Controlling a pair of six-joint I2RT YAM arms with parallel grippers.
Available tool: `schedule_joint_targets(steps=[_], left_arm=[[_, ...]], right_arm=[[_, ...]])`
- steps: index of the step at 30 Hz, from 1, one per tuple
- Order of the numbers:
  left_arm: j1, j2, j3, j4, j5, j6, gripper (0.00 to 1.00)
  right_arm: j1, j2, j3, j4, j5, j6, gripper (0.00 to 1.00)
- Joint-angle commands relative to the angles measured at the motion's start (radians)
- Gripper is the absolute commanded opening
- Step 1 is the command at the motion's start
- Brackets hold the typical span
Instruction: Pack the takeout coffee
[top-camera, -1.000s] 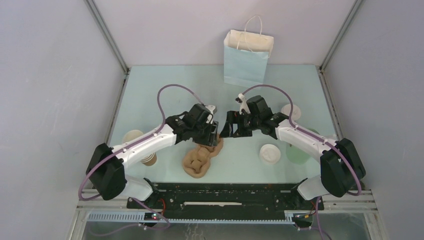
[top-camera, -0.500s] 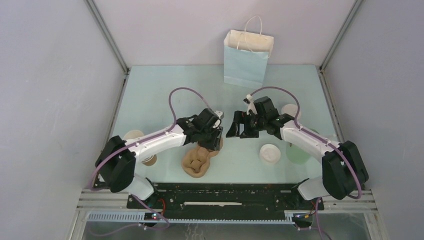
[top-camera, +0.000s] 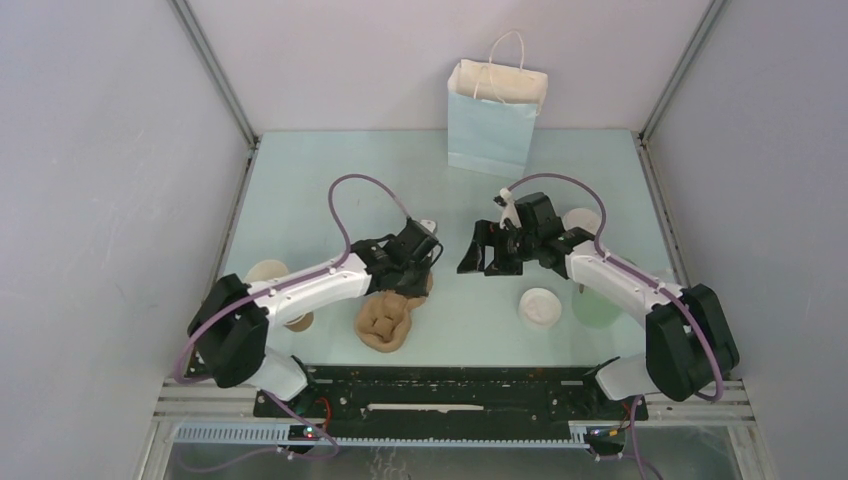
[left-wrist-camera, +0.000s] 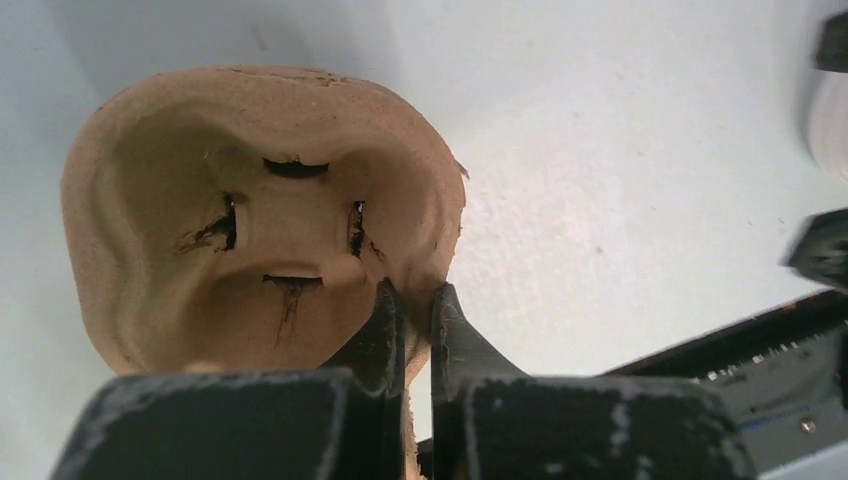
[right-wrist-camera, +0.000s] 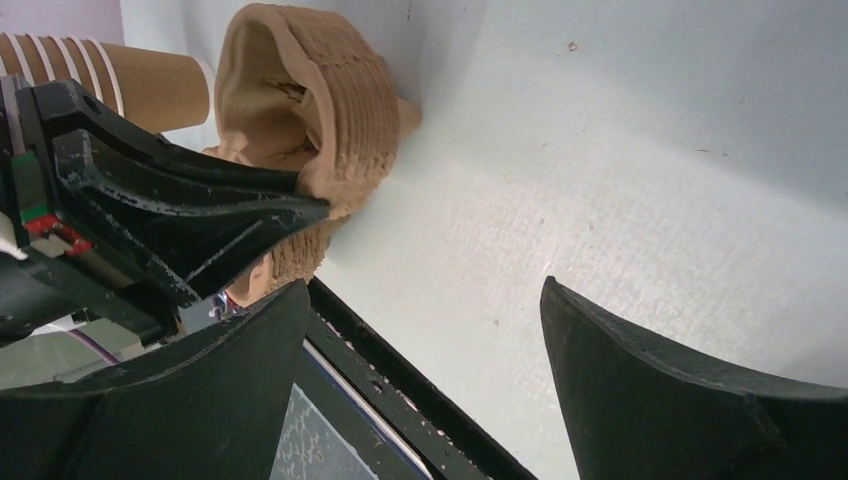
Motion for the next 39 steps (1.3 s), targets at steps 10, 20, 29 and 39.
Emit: schedule_joint_targets(steps=[10,20,29,39], left_arm=[[0.022,-0.117,-0.002,-0.175,-0.256,-0.038,0.00],[0.036,-0.190,0.080,-0.291,-0.308,-0.028,0.00],[0.054,-0.168,0.042,-0.227,-0.202,0.028,0.04],[0.053,-0.223,0.101,-0.360,-0.150,0.006,0.58]], right_arm=[[-0.016,-0.063,-0.004,-0.029,0.005,-0.046,0.94],[-0.022,-0.085,-0.045,-0.008,0.002,-0.046,0.94],[-0.024,-0.095,-0.046,-0.008,-0.004,-0.048,0.94],[-0.031,-0.128,-0.078,-0.008,0.004,-0.058,0.94]])
